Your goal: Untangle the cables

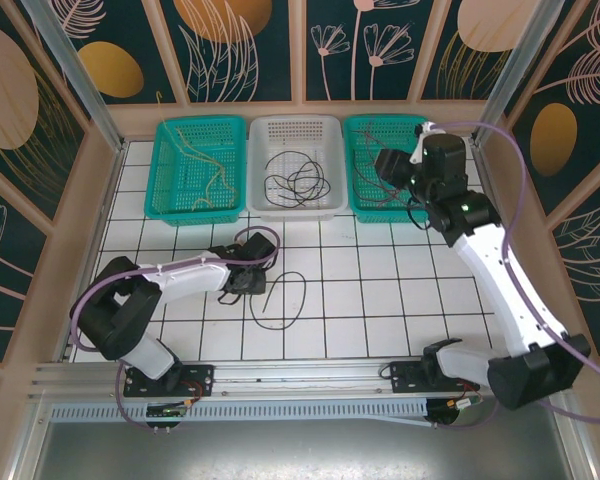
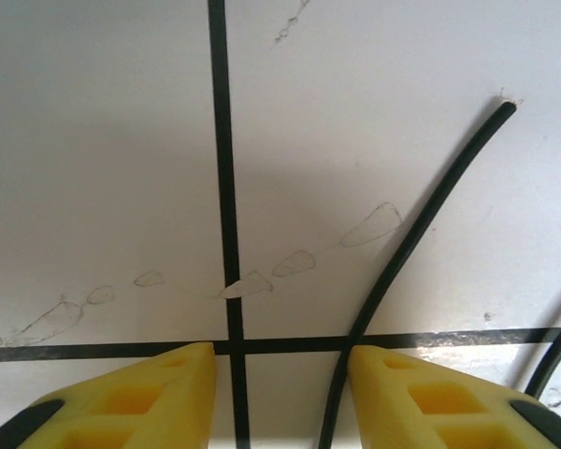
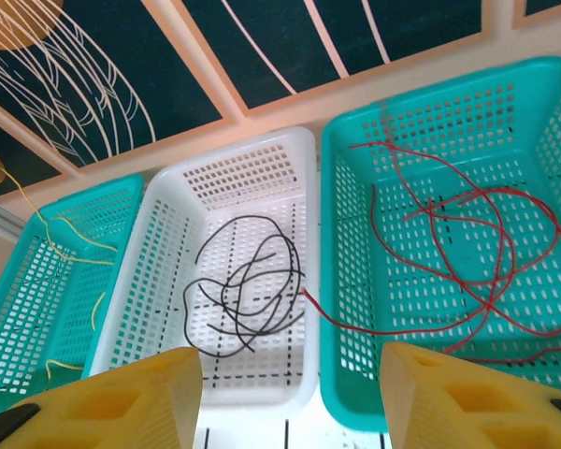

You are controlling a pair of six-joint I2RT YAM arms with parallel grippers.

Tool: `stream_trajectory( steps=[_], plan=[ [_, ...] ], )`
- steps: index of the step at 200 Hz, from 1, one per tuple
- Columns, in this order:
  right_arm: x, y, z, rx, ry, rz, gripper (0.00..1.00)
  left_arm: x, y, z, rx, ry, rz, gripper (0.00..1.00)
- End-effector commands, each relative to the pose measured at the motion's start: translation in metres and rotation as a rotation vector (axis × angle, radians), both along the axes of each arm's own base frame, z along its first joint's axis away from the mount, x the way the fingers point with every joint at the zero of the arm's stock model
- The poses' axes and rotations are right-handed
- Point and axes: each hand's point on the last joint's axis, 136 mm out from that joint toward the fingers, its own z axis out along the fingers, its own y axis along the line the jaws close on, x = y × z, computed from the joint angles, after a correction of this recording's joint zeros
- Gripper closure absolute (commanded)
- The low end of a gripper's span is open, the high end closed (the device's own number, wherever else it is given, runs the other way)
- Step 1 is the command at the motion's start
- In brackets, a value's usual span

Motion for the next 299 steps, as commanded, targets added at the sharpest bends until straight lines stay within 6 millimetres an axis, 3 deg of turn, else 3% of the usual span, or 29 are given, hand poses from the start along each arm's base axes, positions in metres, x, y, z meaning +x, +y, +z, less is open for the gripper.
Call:
stream_trajectory(
  steps=[1,41,72,108,128,146,160,174,214,252,281,299],
  plan=[
    [-0.018,-0.01,-0.01,0.005,0.025,-0.042,0.47,-0.014,0.005,-0.014,0.075,0.058,-0.02,0.62],
    [-0.035,-0.012,-0.019,0.043,0.035,-0.042,0.47,-0.015,0.009,-0.009,0.118,0.048,-0.032,0.74],
    [-0.043,-0.016,-0.02,0.046,0.039,-0.049,0.48,-0.024,0.008,-0.006,0.072,0.069,-0.029,0.65],
    [-0.051,-0.019,-0.014,0.068,0.022,-0.056,0.48,-0.029,0.004,-0.016,0.042,0.093,-0.032,0.86],
    [-0.055,-0.016,-0.012,0.094,0.019,-0.043,0.48,-0.025,0.002,-0.012,0.035,0.077,-0.031,1.0],
    [-0.059,-0.01,-0.012,0.119,0.015,-0.017,0.48,-0.017,-0.001,0.004,0.018,0.027,-0.026,1.0],
    [-0.063,0.001,-0.012,0.146,0.014,0.028,0.48,-0.007,-0.005,0.03,-0.008,-0.036,-0.02,1.0],
    [-0.068,0.016,-0.012,0.168,0.013,0.082,0.47,0.007,-0.012,0.067,-0.058,-0.126,-0.021,1.0],
    [-0.084,0.074,-0.011,0.198,0.009,0.265,0.46,0.03,-0.035,0.205,-0.275,-0.432,-0.106,1.0],
    [-0.101,0.128,-0.003,0.226,-0.012,0.423,0.44,0.037,-0.041,0.313,-0.386,-0.643,-0.162,1.0],
    [-0.127,0.173,0.017,0.223,-0.076,0.582,0.38,0.04,-0.053,0.366,-0.453,-0.725,-0.214,1.0],
    [-0.136,0.189,0.026,0.199,-0.106,0.613,0.36,0.043,-0.057,0.39,-0.464,-0.769,-0.231,1.0]
  ],
)
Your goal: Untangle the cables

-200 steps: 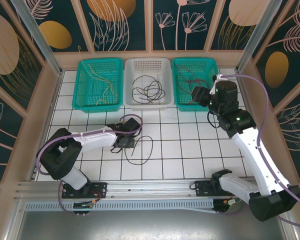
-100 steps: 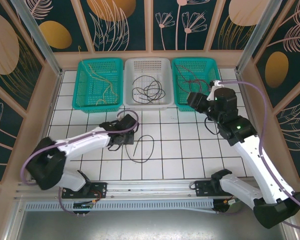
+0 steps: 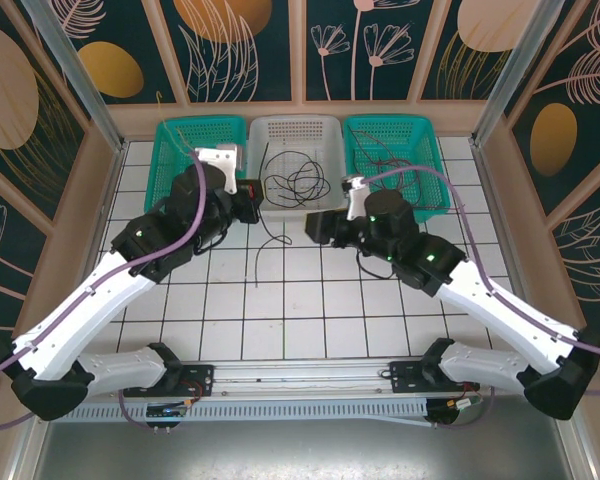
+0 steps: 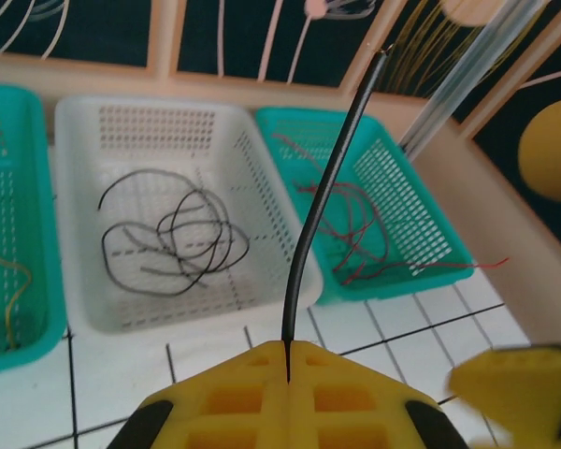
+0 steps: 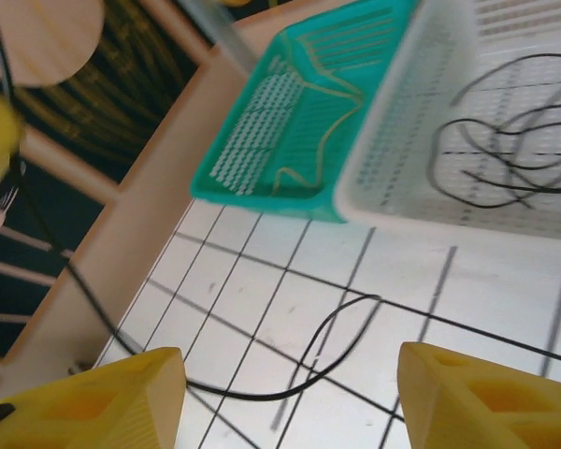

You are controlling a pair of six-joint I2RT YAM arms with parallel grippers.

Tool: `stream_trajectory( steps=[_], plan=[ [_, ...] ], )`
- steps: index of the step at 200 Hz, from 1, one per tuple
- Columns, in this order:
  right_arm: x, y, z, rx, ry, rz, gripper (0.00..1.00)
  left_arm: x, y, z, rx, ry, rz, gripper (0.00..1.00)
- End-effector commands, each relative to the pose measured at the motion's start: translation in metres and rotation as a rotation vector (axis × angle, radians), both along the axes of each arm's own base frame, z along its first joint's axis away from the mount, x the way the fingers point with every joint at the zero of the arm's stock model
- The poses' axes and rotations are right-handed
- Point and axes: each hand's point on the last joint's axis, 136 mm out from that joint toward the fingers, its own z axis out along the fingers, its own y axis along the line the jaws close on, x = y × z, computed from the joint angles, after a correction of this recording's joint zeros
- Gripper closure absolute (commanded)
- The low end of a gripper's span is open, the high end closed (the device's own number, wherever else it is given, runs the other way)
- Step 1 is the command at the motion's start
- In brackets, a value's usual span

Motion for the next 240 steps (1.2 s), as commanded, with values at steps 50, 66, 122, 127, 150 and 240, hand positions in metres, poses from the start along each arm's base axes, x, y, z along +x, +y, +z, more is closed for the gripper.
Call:
stream_trajectory(
  steps=[50,66,122,127,150,240],
  plan=[
    [-0.014,0.038,0.055,0.115,-0.161,0.096,0.34,0.011,-0.026,0.059,-0.006,-0.093,-0.087,1.0],
    [-0.016,0.041,0.054,0.128,-0.159,0.108,0.34,0.013,-0.032,0.067,-0.027,-0.1,-0.097,1.0],
    [-0.015,0.05,0.007,0.103,-0.069,0.118,0.36,0.035,-0.038,0.099,-0.061,-0.155,-0.04,1.0],
    [-0.015,0.05,0.003,0.101,-0.062,0.116,0.36,0.039,-0.037,0.102,-0.064,-0.162,-0.03,1.0],
    [-0.012,0.045,-0.021,0.065,-0.024,0.083,0.36,0.065,-0.031,0.107,-0.031,-0.189,0.056,1.0],
    [-0.003,-0.108,-0.033,-0.068,0.008,-0.52,0.17,0.171,-0.01,0.122,0.013,-0.263,0.279,1.0]
  ],
)
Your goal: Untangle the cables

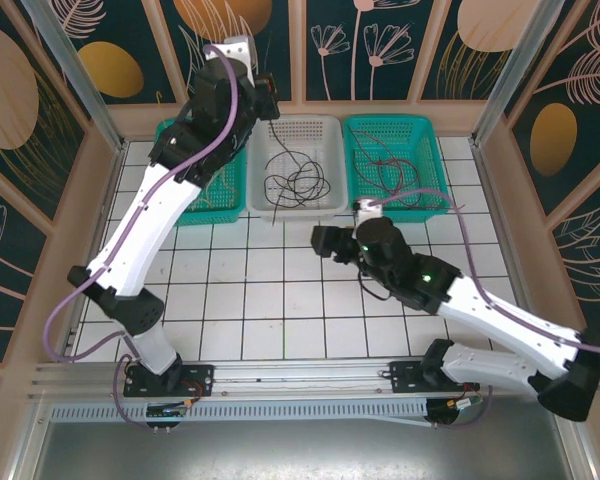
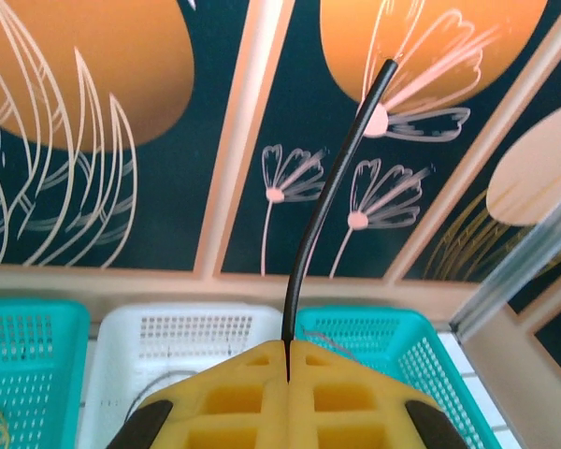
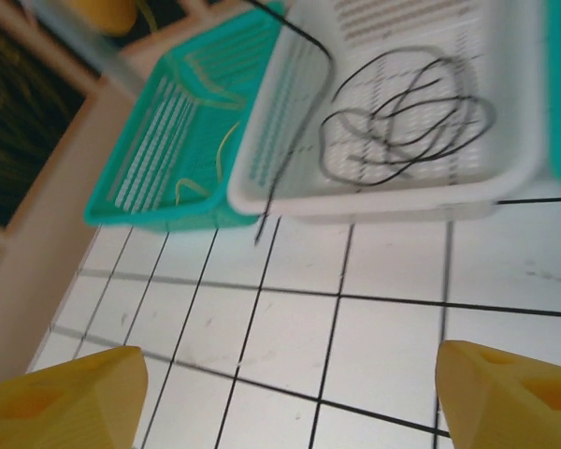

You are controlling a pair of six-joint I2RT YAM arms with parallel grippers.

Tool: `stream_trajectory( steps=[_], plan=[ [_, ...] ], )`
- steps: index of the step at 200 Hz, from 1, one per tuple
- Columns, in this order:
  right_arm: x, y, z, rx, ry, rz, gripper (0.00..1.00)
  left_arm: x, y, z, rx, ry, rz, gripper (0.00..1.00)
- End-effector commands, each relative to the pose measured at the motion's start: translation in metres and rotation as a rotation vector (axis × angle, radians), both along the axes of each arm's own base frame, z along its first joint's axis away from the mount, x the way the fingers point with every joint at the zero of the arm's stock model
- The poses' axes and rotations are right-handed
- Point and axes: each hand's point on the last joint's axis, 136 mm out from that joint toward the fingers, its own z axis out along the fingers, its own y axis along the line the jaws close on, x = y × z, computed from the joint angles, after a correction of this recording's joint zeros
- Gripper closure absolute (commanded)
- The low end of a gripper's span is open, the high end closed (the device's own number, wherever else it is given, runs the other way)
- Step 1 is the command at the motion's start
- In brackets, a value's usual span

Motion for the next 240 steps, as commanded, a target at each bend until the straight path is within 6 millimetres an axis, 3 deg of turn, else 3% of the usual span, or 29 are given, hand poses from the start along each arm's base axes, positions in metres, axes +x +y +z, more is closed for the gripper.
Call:
stream_trajectory(
  steps=[1,30,67,86,105,122,150,158,165,214,240],
  plan=[
    [-0.004,-0.055,0.007,-0.014,-0.019,-0.195,0.17,0.021,0.004,0.011,0.025,-0.045,0.047,1.0],
    [-0.016,-0.08,0.019,0.005,-0.032,-0.229,0.16,0.054,-0.007,-0.015,0.044,-0.009,0.06,1.0],
    [-0.025,-0.096,0.016,-0.006,-0.008,-0.25,0.16,0.089,-0.021,-0.084,0.091,0.101,0.081,1.0],
    [-0.028,-0.1,0.016,-0.011,-0.004,-0.248,0.16,0.094,-0.031,-0.11,0.099,0.162,0.055,1.0],
    [-0.028,-0.106,0.019,-0.029,-0.013,-0.264,0.16,0.09,-0.037,-0.122,0.096,0.203,0.022,0.69],
    [-0.028,-0.112,0.029,-0.042,-0.037,-0.284,0.16,0.081,-0.035,-0.125,0.099,0.226,0.003,0.53],
    [-0.026,-0.131,0.051,-0.051,-0.093,-0.358,0.15,0.059,-0.02,-0.13,0.108,0.244,0.007,0.36],
    [-0.025,-0.136,0.057,-0.051,-0.111,-0.382,0.15,0.05,-0.014,-0.129,0.103,0.232,0.009,0.15],
    [-0.024,-0.14,0.062,-0.049,-0.13,-0.401,0.15,0.04,-0.007,-0.126,0.097,0.212,0.012,0.02],
    [-0.019,-0.147,0.084,0.023,-0.279,-0.441,0.14,-0.037,0.069,-0.1,0.047,0.019,0.132,0.01],
    [-0.017,-0.153,0.078,0.016,-0.327,-0.474,0.07,-0.067,0.12,-0.126,0.105,-0.002,0.3,0.01]
  ],
)
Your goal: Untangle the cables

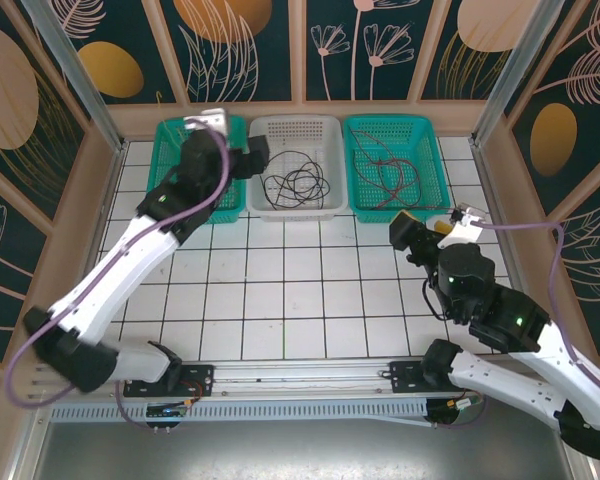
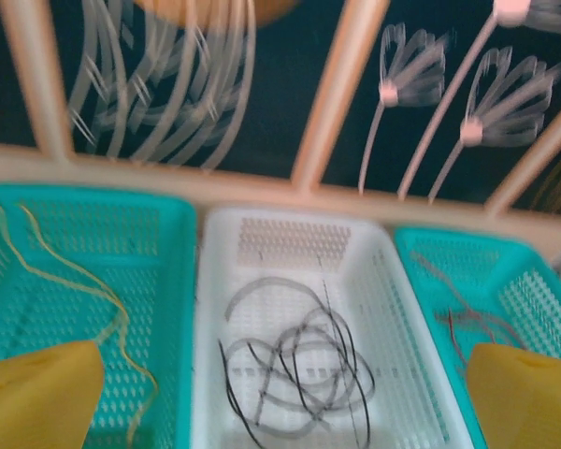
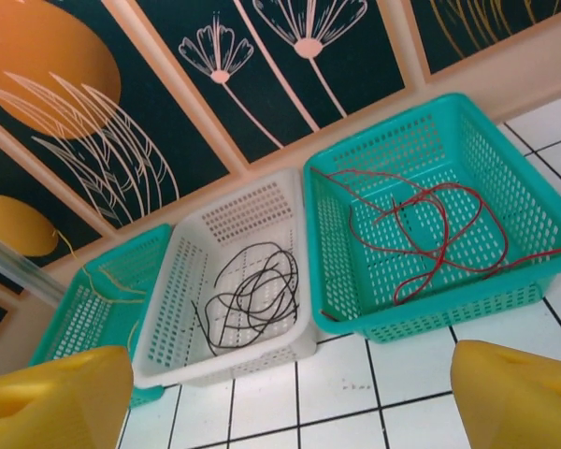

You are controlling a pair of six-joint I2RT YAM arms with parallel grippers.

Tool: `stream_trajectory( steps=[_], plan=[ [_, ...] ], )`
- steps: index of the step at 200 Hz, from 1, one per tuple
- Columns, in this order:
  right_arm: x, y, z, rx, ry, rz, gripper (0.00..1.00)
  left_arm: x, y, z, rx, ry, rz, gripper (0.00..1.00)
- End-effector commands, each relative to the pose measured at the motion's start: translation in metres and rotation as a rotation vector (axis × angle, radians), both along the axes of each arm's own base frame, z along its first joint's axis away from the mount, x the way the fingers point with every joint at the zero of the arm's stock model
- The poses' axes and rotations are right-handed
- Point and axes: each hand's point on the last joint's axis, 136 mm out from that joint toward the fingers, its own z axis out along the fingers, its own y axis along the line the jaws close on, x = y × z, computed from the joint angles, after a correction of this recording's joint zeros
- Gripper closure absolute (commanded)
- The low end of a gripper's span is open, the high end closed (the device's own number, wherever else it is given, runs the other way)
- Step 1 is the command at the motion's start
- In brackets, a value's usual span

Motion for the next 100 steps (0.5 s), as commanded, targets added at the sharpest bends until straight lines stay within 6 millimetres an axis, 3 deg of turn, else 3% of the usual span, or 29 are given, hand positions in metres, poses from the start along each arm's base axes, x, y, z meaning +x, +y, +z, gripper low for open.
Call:
stream_trajectory(
  steps=[1,19,23,44,57,68,77,90,100],
  plan=[
    [0.005,-0.011,0.007,-0.005,-0.087,-0.077,0.07,-0.011,0.044,-0.016,0.055,-0.069,0.183,0.01],
    [0.007,-0.018,-0.013,-0.053,-0.07,-0.125,0.06,-0.03,0.069,-0.049,0.136,-0.067,0.25,0.01],
    [0.008,-0.022,-0.019,-0.063,-0.06,-0.147,0.06,-0.034,0.073,-0.066,0.166,-0.053,0.249,0.01],
    [0.005,-0.048,-0.072,-0.049,0.025,-0.325,0.01,-0.053,0.093,-0.132,0.282,0.006,0.276,0.02],
    [0.004,-0.064,-0.092,-0.107,0.013,-0.426,0.01,-0.066,0.118,-0.158,0.29,-0.003,0.391,0.01],
    [0.006,-0.076,-0.104,-0.214,-0.011,-0.504,0.01,-0.074,0.134,-0.171,0.351,-0.042,0.455,0.01],
    [0.013,-0.084,-0.111,-0.307,-0.023,-0.558,0.01,-0.078,0.151,-0.17,0.352,-0.107,0.546,0.01],
    [0.035,-0.091,-0.122,-0.34,-0.023,-0.559,0.01,-0.082,0.175,-0.164,0.291,-0.156,0.655,0.01],
    [0.052,-0.109,-0.136,-0.325,0.002,-0.563,0.03,-0.078,0.186,-0.161,0.245,-0.186,0.671,0.01]
  ],
)
